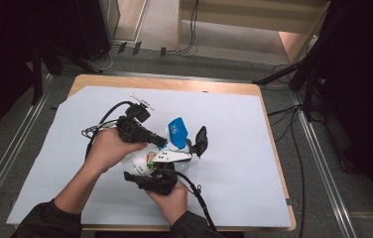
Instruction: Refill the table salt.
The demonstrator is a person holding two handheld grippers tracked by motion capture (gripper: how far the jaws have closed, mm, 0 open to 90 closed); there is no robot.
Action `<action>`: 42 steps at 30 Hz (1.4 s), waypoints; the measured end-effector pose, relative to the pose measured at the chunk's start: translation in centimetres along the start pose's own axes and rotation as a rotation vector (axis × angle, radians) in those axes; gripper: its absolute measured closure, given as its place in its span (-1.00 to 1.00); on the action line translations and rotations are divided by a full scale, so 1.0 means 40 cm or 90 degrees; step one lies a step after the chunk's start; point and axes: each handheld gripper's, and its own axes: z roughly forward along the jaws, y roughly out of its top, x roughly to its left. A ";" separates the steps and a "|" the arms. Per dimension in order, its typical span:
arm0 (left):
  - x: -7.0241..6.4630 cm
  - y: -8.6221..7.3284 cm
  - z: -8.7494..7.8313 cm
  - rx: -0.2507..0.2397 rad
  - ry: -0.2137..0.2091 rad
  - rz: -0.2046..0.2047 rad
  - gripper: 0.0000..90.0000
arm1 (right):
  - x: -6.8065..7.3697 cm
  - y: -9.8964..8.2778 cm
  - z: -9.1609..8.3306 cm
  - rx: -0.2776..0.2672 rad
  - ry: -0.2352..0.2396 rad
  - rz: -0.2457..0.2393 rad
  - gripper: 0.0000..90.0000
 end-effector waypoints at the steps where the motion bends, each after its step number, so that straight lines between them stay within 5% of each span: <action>1: 0.000 0.001 0.000 0.001 0.000 -0.001 0.92 | 0.001 0.001 -0.001 0.000 0.001 0.001 0.42; 13: -0.004 0.008 0.004 0.006 0.000 0.000 0.94 | 0.001 0.005 0.003 -0.005 -0.014 -0.001 0.45; 20: -0.004 0.002 -0.012 -0.003 -0.015 0.011 0.85 | 0.003 0.004 -0.003 -0.022 -0.001 0.001 0.48; 30: -0.004 -0.008 -0.019 -0.001 0.000 0.002 0.89 | 0.001 0.001 0.003 -0.028 0.019 0.019 0.48; 42: -0.012 0.007 -0.019 0.003 0.000 0.003 0.93 | 0.004 0.014 0.004 -0.031 0.011 0.014 0.40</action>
